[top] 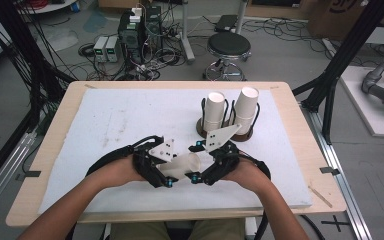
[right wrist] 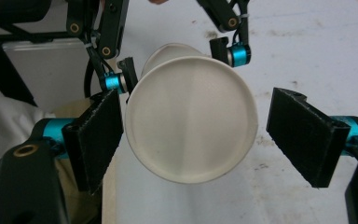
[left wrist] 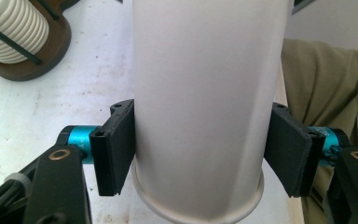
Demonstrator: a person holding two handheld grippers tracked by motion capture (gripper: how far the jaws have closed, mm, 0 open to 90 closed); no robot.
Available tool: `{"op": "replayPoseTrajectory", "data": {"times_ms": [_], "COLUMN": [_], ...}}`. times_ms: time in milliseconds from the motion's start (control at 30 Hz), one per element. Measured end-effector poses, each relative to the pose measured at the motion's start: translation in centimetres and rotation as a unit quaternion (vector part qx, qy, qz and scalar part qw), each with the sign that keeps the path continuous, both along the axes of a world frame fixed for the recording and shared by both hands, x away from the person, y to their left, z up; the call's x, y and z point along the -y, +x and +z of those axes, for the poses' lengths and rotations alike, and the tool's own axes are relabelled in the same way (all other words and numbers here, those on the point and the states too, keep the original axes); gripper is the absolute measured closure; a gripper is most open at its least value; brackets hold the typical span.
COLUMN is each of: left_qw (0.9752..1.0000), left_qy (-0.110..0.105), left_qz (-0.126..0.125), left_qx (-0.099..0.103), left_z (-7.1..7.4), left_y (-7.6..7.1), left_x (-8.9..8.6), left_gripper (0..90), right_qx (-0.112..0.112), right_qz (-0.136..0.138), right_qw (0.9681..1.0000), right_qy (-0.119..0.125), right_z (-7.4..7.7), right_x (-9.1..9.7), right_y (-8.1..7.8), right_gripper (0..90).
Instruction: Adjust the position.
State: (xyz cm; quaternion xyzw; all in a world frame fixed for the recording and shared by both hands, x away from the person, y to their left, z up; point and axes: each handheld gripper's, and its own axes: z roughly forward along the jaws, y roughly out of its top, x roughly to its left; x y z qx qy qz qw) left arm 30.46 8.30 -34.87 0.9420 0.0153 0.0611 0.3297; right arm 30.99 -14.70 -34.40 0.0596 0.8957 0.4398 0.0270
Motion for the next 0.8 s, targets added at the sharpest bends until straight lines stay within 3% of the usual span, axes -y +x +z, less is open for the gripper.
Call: {"op": "replayPoseTrajectory", "data": {"times_ms": [200, 267, 367, 500, 533, 800], "left_qw": [1.0000, 0.9999, 0.9997, 0.9995, 0.9994, 0.9988], "left_qy": [0.004, 0.010, 0.013, 0.020, 0.023, 0.036], "left_qz": [-0.004, -0.008, -0.012, -0.014, -0.013, -0.019], "left_qx": [-0.007, -0.011, -0.014, -0.018, -0.021, -0.027], "left_z": [-0.2, -0.3, -0.4, -0.5, -0.6, -0.9], "left_y": [0.0, 0.0, -0.1, -0.1, -0.1, 0.0], "left_x": [0.2, 0.3, 0.5, 0.7, 0.8, 1.3], "left_gripper": [30.8, 30.8, 30.7, 30.7, 30.7, 30.7], "right_qx": [-0.008, -0.009, -0.012, -0.010, -0.011, -0.004], "right_qz": [0.011, 0.023, 0.028, 0.030, 0.032, 0.045], "right_qw": [0.9998, 0.9994, 0.9991, 0.9985, 0.9982, 0.9971], "right_qy": [-0.015, -0.024, -0.030, -0.045, -0.050, -0.061], "right_z": [-0.4, -0.5, -0.6, -0.9, -1.0, -1.1], "right_x": [-0.6, -0.9, -1.1, -1.5, -1.6, -1.7], "right_y": [0.2, 0.2, 0.2, 0.2, 0.2, 0.1], "right_gripper": [19.7, 25.4, 25.7, 25.8, 29.3, 34.5]}}
